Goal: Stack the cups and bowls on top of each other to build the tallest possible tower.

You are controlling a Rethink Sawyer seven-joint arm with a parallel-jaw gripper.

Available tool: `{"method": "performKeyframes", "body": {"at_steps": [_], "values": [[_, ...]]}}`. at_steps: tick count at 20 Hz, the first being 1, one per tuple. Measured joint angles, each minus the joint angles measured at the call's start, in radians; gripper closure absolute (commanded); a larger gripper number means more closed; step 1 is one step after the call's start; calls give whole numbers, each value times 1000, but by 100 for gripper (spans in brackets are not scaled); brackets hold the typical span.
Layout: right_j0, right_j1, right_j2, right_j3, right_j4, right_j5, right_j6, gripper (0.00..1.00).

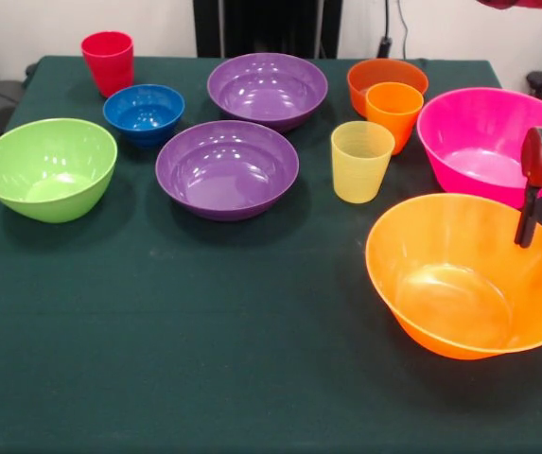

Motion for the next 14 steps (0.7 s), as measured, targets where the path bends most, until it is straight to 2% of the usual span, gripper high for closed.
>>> {"method": "performKeyframes", "body": {"at_steps": [14], "values": [[27, 60, -53, -83, 22, 0, 0, 0]]}}
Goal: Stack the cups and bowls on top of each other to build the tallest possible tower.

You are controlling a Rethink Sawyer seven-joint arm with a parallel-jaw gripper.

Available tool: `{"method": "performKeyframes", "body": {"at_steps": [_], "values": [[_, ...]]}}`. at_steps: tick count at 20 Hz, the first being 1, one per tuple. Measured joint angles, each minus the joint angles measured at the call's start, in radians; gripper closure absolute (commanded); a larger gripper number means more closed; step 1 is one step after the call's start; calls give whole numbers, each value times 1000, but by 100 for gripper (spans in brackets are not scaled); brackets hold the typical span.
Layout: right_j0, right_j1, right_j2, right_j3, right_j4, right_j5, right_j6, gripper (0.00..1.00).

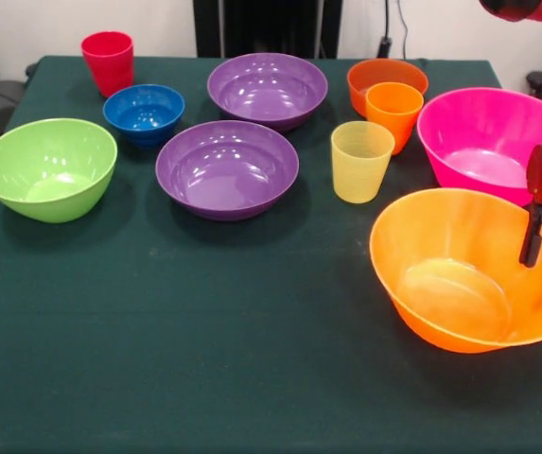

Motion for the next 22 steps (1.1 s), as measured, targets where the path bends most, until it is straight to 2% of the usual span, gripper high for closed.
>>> {"method": "performKeyframes", "body": {"at_steps": [9, 22], "values": [[13, 13, -8, -3, 27, 0, 0, 0], [20, -5, -7, -2, 28, 0, 0, 0]]}}
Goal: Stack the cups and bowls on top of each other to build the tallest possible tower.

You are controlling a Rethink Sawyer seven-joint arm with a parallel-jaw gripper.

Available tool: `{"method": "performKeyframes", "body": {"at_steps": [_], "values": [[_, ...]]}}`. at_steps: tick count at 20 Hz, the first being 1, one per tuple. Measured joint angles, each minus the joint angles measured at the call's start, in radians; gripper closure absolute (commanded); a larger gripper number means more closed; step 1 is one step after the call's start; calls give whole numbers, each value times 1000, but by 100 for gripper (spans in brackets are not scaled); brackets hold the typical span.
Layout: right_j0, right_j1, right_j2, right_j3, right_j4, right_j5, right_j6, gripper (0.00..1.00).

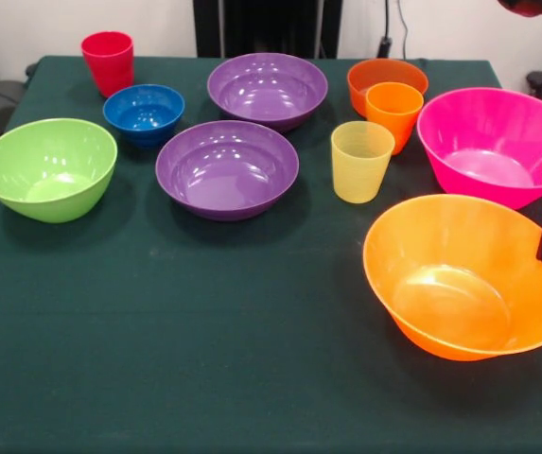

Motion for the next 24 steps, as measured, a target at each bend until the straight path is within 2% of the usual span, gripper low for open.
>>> {"method": "performKeyframes", "body": {"at_steps": [10, 24], "values": [[1, -40, -1, 0, 5, 0, 0, 0], [29, -2, -33, 0, 8, -5, 0, 0]]}}
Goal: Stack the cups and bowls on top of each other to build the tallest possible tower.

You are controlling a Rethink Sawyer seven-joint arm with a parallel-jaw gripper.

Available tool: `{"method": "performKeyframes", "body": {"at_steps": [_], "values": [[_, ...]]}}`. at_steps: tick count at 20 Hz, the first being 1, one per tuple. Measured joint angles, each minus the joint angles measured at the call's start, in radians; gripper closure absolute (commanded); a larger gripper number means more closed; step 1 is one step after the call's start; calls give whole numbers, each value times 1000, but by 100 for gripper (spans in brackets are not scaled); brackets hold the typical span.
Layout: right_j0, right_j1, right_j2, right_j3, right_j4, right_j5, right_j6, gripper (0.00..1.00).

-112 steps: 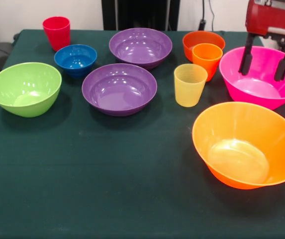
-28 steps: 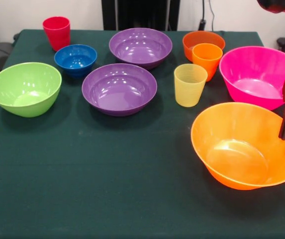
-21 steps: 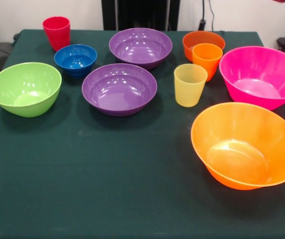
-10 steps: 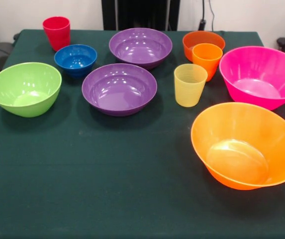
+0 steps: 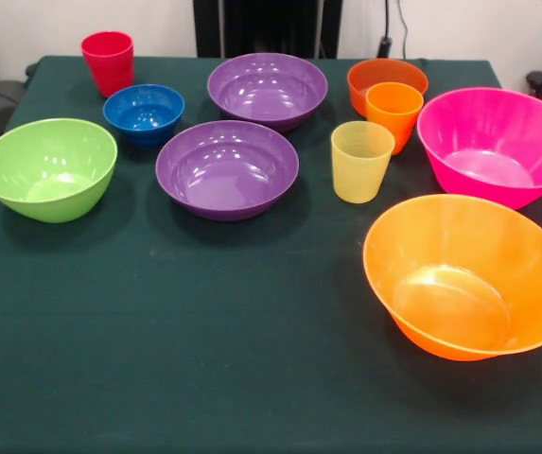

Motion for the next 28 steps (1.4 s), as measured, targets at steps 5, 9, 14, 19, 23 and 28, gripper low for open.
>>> {"method": "performKeyframes", "body": {"at_steps": [5, 9, 14, 19, 23, 28], "values": [[12, 32, -18, 0, 10, -11, 0, 0], [13, 55, -25, 0, 15, -20, 0, 0], [14, 69, -31, -1, 17, -29, 0, 100], [13, 59, -43, -3, 17, -39, 0, 100], [10, 55, -43, -3, 20, -44, 0, 100], [8, 53, -42, -3, 20, -53, 0, 100]]}}
